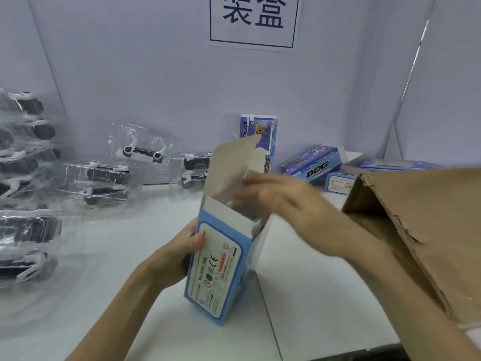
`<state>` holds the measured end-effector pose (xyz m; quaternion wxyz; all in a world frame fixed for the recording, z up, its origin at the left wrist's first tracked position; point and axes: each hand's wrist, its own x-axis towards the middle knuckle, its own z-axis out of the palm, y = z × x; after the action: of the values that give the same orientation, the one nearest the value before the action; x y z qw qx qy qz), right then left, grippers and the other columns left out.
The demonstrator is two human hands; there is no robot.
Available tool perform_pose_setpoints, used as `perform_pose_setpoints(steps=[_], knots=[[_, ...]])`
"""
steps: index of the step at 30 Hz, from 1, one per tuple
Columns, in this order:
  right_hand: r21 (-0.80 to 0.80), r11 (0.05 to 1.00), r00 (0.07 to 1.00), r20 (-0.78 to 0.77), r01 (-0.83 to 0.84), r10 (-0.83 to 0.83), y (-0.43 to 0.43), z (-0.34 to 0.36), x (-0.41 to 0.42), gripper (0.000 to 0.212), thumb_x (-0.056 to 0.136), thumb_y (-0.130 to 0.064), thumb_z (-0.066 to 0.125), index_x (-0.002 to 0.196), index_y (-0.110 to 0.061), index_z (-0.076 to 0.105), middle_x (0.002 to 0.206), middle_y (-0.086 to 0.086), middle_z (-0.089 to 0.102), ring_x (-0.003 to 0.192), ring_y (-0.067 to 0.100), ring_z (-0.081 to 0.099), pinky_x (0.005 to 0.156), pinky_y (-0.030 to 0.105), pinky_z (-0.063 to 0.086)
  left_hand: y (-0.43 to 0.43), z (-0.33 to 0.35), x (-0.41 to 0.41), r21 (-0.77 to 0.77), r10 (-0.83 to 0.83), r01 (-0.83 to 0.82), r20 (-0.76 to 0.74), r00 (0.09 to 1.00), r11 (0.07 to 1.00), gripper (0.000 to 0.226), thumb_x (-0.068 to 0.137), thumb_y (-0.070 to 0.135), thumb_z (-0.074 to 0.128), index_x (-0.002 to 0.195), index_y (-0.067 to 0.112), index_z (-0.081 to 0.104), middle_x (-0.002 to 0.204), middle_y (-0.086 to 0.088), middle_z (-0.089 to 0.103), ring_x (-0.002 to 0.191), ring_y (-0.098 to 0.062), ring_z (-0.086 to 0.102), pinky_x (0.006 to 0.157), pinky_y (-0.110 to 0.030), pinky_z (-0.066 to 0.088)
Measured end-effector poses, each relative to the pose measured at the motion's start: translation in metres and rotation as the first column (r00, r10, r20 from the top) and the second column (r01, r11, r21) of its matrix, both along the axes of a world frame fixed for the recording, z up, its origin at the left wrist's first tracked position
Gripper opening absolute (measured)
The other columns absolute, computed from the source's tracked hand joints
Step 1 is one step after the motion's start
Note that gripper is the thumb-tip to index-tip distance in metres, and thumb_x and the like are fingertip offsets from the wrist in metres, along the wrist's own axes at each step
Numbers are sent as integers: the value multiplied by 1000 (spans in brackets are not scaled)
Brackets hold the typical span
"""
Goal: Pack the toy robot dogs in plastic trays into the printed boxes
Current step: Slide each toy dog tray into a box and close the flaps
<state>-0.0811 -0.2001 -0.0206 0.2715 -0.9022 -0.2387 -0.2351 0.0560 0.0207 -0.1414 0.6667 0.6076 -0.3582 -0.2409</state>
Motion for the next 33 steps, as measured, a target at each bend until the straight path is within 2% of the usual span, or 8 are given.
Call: perform_pose_setpoints(steps=[6,12,16,19,21,26,30,33], knots=[[-177,975,991,8,136,-137,23,-6,15,48,101,-51,28,134,-37,60,134,-21,52,125,2,41,103,20,20,22,-13,18,-10,271,-273,-66,960,962,84,75,78,68,137,22,58,136,-15,61,128,-41,56,109,-62,40],[-343,892,954,169,293,-249,38,-1,22,43,98,-46,37,132,-33,60,136,-12,55,130,5,38,120,26,-12,2,5,-8,-155,352,-364,-101,931,918,59,85,72,54,123,31,71,124,-8,71,113,-27,68,90,-36,57],[-265,944,980,41,198,-194,39,0,30,40,101,-32,47,140,-25,51,146,-12,50,130,9,42,108,22,30,-6,13,-18,-178,339,-366,-166,926,913,54,93,57,45,130,20,62,112,-10,74,95,-22,72,74,-28,58],[-274,942,981,35,195,-193,40,2,32,45,101,-24,45,146,-31,44,143,-13,52,119,8,49,99,26,36,-13,18,-26,-165,350,-387,-218,911,907,52,97,50,40,132,16,60,114,-13,72,98,-25,71,85,-39,53],[-296,936,982,35,189,-187,41,2,31,45,103,-23,41,147,-33,43,144,-14,52,120,7,48,102,29,34,-21,20,-30,-181,499,-506,-84,863,844,38,100,45,47,125,20,61,112,-6,72,101,-23,67,88,-39,49],[-349,911,975,89,222,-204,44,-10,25,45,102,-47,43,145,-33,45,141,-15,53,118,7,49,90,22,28,-23,29,-42,-559,893,-696,279,353,450,31,92,24,52,123,21,48,123,4,57,115,-13,55,97,-31,46],[-414,882,975,111,224,-195,46,-13,23,47,91,-53,56,132,-31,49,130,-11,52,105,11,51,89,25,32,-13,38,-48,-628,760,-470,630,159,620,36,93,19,49,127,7,55,136,-4,53,130,-24,50,106,-35,39],[-450,866,976,112,219,-189,47,-15,22,43,91,-51,55,129,-32,49,130,-11,51,96,9,47,94,28,36,-14,42,-48,-511,637,-449,746,192,733,35,92,22,51,122,9,63,128,-4,64,124,-21,58,101,-42,46]])
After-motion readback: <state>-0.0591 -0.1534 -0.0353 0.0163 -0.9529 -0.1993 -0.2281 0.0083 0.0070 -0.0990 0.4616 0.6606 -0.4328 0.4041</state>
